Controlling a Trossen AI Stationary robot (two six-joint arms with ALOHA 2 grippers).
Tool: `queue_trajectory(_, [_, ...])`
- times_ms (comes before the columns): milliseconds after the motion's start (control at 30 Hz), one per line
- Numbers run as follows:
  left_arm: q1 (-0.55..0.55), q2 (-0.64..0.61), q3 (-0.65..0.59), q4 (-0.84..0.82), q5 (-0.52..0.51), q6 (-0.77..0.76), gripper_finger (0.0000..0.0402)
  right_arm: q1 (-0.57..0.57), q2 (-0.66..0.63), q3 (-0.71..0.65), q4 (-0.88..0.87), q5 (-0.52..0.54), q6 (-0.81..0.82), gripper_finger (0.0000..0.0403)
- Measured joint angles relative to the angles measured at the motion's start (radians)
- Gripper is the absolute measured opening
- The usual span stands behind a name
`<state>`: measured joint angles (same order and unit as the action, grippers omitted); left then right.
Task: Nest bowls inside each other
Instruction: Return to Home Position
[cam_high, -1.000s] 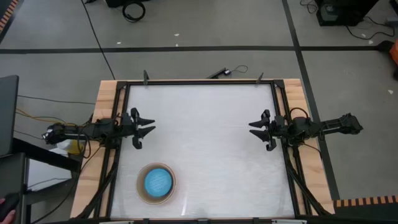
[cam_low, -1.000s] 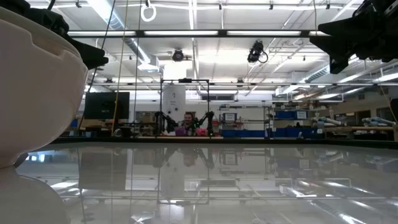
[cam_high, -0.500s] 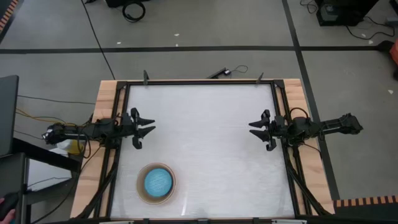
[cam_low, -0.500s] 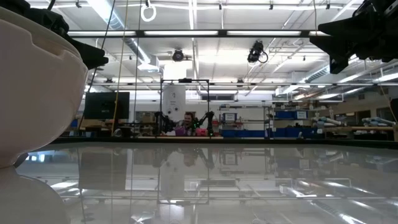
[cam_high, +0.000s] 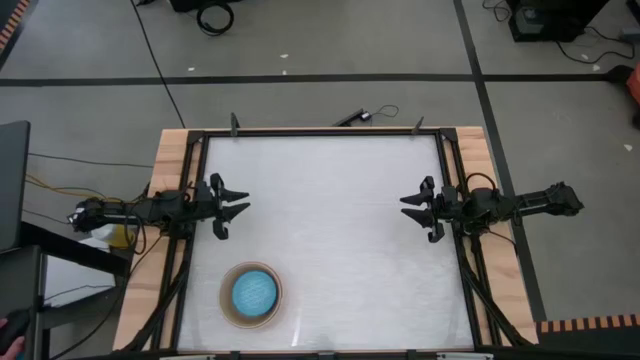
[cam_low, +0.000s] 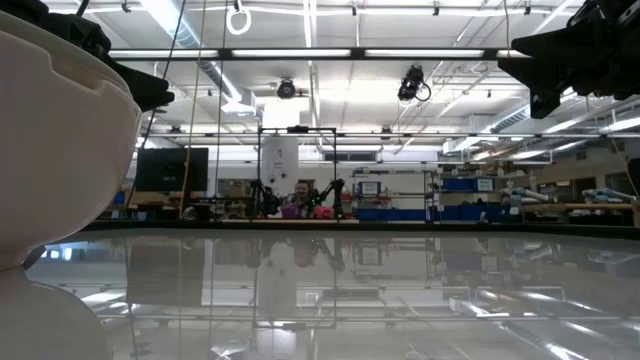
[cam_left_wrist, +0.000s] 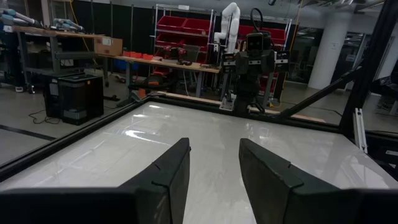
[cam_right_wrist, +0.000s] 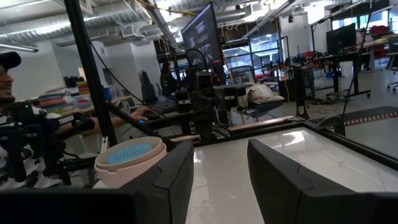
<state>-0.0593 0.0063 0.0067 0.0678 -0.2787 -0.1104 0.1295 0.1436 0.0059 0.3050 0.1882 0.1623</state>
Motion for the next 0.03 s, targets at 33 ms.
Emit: queue_trajectory(33, [0.000,0.000,0.000,0.000,0.000,0.000,0.0142,0.000,0.000,0.000,0.000,0.000,0.000,0.0158])
